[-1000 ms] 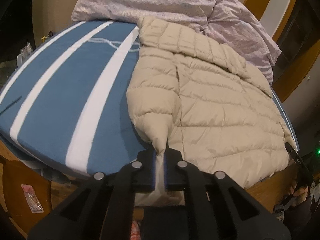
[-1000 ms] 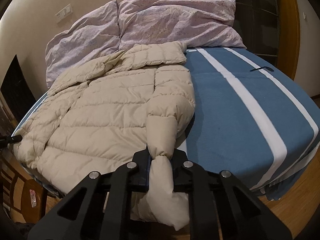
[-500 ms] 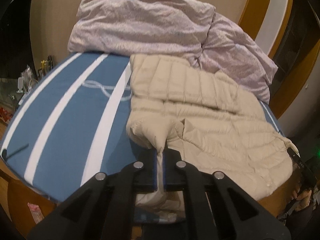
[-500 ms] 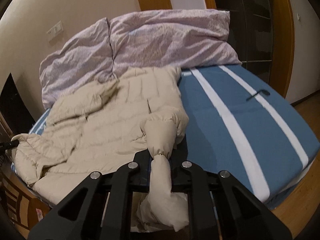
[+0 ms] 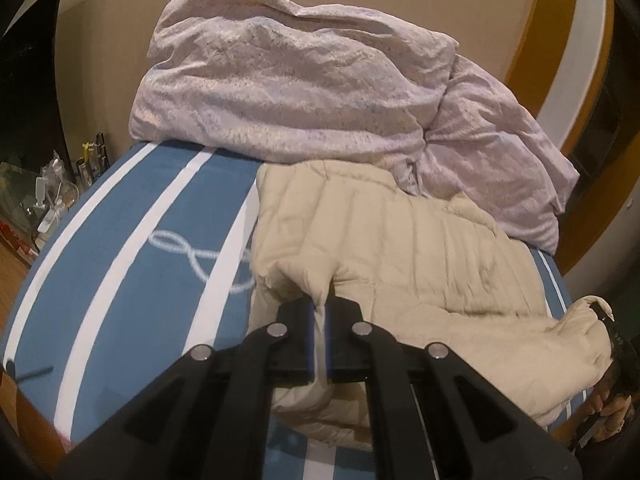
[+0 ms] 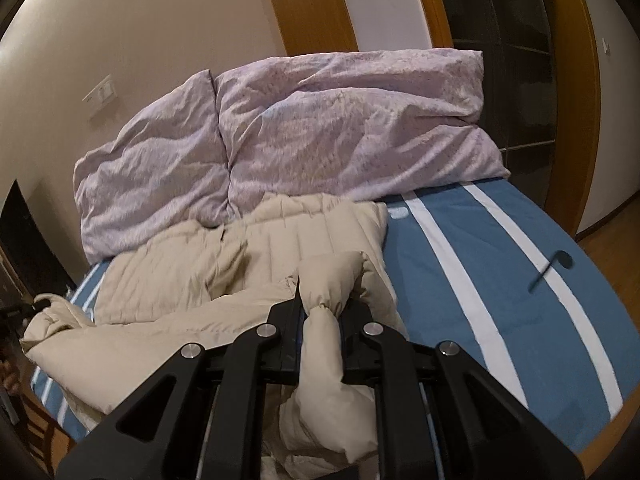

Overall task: Fold large clothes
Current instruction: 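Grasp the jacket hem with both grippers and lift it toward the collar, then lay the hem onto the collar and open both grippers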

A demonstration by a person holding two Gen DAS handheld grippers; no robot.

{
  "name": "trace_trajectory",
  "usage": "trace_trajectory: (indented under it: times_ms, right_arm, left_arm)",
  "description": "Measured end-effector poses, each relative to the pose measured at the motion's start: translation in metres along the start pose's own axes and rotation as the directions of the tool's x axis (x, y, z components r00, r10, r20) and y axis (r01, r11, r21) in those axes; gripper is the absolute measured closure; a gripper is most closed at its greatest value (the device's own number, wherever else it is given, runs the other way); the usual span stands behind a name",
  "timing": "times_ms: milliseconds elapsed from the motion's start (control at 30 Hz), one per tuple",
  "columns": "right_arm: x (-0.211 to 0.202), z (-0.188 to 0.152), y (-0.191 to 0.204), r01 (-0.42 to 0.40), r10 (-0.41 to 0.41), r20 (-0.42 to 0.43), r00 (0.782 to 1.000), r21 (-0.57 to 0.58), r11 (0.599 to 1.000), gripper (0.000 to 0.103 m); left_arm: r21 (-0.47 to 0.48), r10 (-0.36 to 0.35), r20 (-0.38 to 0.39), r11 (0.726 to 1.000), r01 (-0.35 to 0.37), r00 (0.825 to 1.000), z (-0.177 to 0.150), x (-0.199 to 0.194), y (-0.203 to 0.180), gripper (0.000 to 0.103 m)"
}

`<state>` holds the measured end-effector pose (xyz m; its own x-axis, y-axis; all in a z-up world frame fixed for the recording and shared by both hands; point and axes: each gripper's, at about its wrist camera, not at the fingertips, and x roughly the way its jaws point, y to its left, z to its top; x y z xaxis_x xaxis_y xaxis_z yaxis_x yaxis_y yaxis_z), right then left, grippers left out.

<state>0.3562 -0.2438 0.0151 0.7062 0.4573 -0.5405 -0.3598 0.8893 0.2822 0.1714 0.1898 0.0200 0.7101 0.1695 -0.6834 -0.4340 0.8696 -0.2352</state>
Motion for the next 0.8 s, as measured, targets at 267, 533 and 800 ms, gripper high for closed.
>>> trace_trajectory:
  times_ms: [267, 533, 800]
  right_arm:
    - [0.066, 0.035, -0.011, 0.026, -0.024, -0.014, 1.000, 0.077, 0.997, 0.092]
    - [0.130, 0.066, -0.019, 0.051, -0.047, -0.038, 0.998, 0.130, 0.990, 0.091]
    - [0.192, 0.081, -0.033, 0.029, -0.011, -0.077, 0.997, 0.236, 0.971, 0.039]
  left_arm:
    - [-0.002, 0.019, 0.001, 1.000, -0.019, 1.000, 0.050, 0.053, -0.002, 0.099]
    - [-0.021, 0.030, -0.042, 0.999, -0.031, 0.999, 0.088, 0.123, 0.001, 0.099]
    - [-0.056, 0.028, -0.093, 0.998, -0.033, 0.995, 0.114, 0.191, 0.006, 0.095]
